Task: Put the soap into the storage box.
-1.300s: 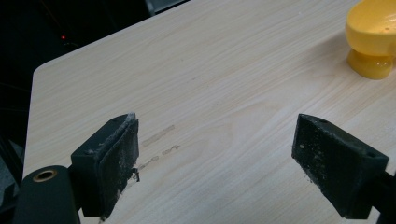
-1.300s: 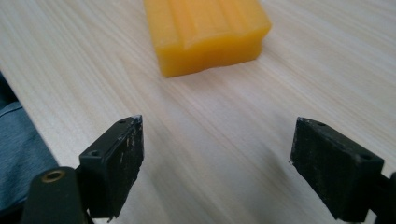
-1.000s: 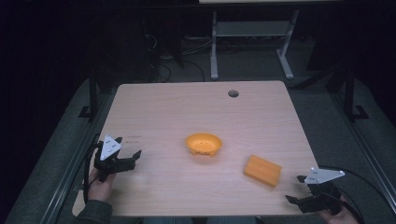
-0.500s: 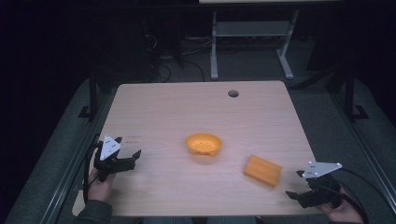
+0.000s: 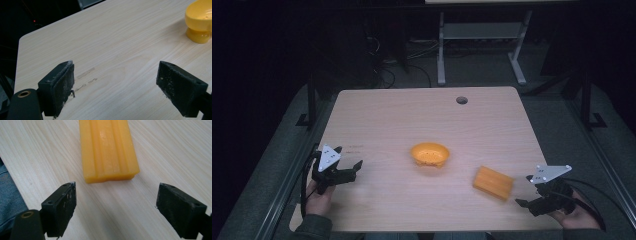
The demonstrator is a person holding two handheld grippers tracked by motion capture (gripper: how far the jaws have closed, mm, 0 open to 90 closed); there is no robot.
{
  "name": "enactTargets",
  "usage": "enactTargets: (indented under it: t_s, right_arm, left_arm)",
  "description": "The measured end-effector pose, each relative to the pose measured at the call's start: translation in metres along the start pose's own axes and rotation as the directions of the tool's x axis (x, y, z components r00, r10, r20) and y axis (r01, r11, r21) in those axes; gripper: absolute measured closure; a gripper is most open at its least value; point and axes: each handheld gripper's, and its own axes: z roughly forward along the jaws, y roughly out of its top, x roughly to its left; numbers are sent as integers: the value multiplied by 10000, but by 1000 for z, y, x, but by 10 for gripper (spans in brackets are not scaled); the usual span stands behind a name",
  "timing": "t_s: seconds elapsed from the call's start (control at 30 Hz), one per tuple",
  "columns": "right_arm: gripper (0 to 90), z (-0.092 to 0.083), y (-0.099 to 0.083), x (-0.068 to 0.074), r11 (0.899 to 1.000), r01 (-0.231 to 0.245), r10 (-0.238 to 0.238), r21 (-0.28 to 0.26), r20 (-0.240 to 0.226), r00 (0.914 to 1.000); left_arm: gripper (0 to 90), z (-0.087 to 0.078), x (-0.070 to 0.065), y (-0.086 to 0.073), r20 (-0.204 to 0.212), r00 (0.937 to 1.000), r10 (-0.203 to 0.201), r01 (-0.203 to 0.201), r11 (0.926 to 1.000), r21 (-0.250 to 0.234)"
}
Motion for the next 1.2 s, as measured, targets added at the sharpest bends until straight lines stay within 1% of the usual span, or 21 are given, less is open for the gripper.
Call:
enactTargets:
  t_s: [0.17,0.23,0.27,0.37,0.5,0.77,0.8,1.13,1.2]
  right_arm:
    - [161,0,11,0,9997,250,-250,40,-26,9997]
    - [160,1,13,1,9996,280,-280,77,-6,9996]
    - [161,2,17,0,9995,269,-268,142,-93,9996]
    - [161,3,21,-2,9993,309,-306,197,-147,9994]
    - [161,7,27,-2,9983,465,-457,362,-233,9987]
    - [160,13,38,-3,9964,714,-701,450,-308,9971]
    - [161,15,41,-3,9960,740,-725,507,-316,9969]
    - [160,25,52,-3,9918,1051,-1016,730,-500,9936]
    - [161,26,53,-2,9922,987,-948,767,-523,9941]
  left_arm:
    - [141,-1,1,0,0,10000,-13,13,10000,-3]
    - [141,-1,1,0,0,10000,-20,20,10000,-7]
    - [142,-1,1,0,-6,10000,-21,21,10000,1]
    - [141,-1,1,0,-6,10000,-23,23,10000,5]
    - [142,-1,1,0,-6,10000,-11,11,10000,-1]
    - [142,-1,1,0,-10,10000,-2,2,10000,7]
    - [141,-1,1,0,-13,10000,-66,66,10000,-30]
    - [141,-1,2,0,-37,10000,-81,80,10000,-44]
    - [141,-1,2,0,-34,9999,-95,95,9999,-49]
